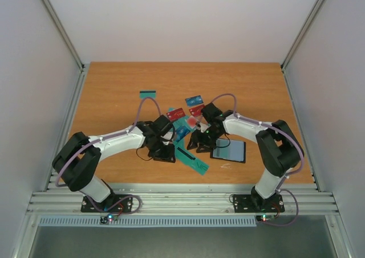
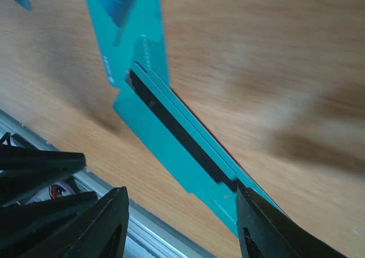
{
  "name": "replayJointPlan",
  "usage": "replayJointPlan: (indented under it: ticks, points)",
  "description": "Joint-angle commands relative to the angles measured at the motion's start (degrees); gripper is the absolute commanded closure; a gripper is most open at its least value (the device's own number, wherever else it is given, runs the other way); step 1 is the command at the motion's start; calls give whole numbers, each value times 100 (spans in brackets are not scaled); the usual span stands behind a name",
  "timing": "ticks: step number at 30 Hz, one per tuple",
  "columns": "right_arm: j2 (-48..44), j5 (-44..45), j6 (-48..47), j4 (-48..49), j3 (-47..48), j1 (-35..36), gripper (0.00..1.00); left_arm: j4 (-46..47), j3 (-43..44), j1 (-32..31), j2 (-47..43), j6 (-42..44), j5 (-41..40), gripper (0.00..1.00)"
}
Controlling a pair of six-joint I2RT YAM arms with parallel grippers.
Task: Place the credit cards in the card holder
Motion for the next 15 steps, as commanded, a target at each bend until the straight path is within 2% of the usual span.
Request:
replayJointPlan:
  ticks: [1, 9, 15]
  points:
    - [378, -171, 79, 419, 381, 264, 48, 377, -209, 8, 6, -448, -127, 66]
    - [1061, 91, 46, 420, 865, 440, 52, 438, -485, 84, -267, -729, -196, 65]
    - [1172, 103, 6, 392, 966, 700, 53, 379, -536, 88, -297, -739, -223, 65]
